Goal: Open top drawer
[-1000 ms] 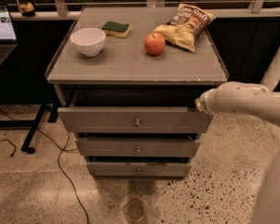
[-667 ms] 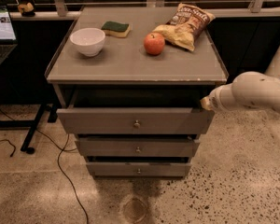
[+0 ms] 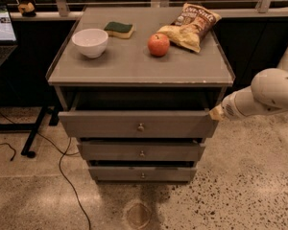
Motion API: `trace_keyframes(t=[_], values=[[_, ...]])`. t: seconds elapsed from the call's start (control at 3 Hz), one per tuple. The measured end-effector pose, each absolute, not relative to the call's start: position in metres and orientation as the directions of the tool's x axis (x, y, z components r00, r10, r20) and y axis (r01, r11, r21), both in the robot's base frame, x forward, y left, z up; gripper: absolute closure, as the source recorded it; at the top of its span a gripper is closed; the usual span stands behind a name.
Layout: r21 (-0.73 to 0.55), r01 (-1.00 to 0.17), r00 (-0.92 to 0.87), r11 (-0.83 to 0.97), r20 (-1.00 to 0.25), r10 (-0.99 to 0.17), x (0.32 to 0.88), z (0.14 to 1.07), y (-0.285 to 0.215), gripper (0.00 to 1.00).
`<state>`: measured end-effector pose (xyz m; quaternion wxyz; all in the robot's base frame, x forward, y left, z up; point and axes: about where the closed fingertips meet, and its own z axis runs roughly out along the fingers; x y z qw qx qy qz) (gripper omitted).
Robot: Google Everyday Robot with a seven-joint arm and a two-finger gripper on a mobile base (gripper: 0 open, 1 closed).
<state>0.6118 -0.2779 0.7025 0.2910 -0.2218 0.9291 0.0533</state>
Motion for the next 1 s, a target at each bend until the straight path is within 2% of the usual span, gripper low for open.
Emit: trace_keyframes(t=[0.67, 1.0], values=[[-0.078, -0.440, -0.648, 0.895, -0.662, -0.376, 0.667, 0.715, -0.250, 1.00], [-0.079, -0.439, -0.647, 0.895, -0.664, -0.376, 0.667, 0.716, -0.250, 1.00]])
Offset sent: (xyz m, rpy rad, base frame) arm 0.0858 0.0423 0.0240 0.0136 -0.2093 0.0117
